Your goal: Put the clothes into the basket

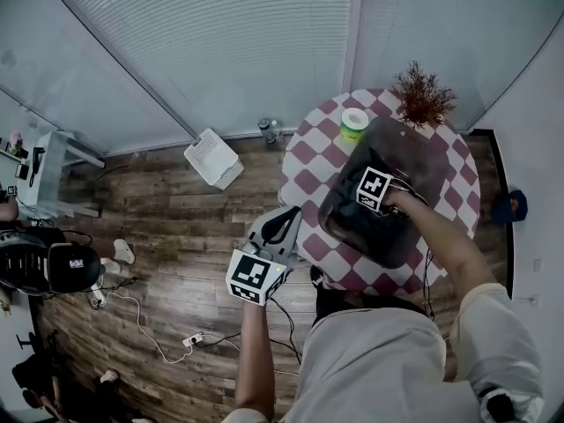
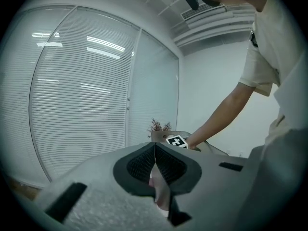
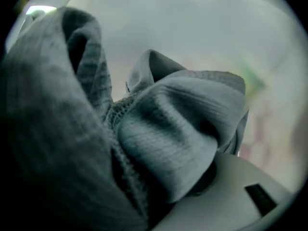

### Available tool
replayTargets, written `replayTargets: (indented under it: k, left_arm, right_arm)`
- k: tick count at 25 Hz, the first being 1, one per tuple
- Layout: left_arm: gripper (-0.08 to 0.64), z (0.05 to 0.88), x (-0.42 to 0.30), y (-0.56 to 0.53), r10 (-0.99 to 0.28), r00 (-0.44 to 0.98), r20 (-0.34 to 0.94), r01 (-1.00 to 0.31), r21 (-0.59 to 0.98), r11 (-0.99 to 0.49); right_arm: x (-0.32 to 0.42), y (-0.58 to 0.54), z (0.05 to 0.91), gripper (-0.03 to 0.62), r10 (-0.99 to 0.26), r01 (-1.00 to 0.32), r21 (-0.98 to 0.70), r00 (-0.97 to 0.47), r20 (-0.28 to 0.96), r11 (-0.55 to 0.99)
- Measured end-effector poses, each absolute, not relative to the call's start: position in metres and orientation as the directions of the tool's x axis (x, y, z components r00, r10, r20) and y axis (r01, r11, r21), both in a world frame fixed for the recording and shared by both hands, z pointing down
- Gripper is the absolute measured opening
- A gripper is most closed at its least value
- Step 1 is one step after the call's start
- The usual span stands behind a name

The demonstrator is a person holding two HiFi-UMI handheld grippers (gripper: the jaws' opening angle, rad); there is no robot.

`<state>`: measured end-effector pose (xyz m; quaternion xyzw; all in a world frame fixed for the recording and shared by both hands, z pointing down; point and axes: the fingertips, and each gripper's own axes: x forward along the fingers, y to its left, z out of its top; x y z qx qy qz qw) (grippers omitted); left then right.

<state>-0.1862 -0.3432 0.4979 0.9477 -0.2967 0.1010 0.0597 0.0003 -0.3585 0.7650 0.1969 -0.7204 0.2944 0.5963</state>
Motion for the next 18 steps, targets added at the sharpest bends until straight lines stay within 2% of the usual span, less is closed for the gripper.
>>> replayTargets:
  k: [7,9,12,14,18]
  left_arm:
    - [0.014,0.496,-0.183,-0.347,-0.537,0.814,0.221,-0.563,0.074,-0.823]
    - [0.015,0.496,-0.18,-0.347,-0.53,0.818,0.224,-0.557,0.077,-0.827]
    - [0.015,0.496,-0.176,-0.349,-0.525,0.82,0.225,-0.552,0.073,-0.831]
    - [0.014,0.494,-0.173,-0.353,-0.525,0.821,0.224,-0.551,0.068,-0.832]
    - [0.014,0.489,-0.165,-0.357,-0.52,0.826,0.217,-0.543,0.058,-0.838]
  right_arm:
    - [-0.002,-0.354,0.774,0.227,0.057,-0.652,-0.21,-0.248,0.967,0.729]
    - [-0.004,-0.351,0.771,0.286,0.075,-0.661,-0.247,-0.277,0.958,0.709]
    - [-0.009,-0.346,0.763,0.445,0.128,-0.669,-0.326,-0.328,0.936,0.668]
    - [-0.009,-0.344,0.758,0.471,0.151,-0.656,-0.342,-0.33,0.932,0.673]
    - [-0.003,-0.343,0.745,0.477,0.145,-0.647,-0.328,-0.32,0.936,0.689]
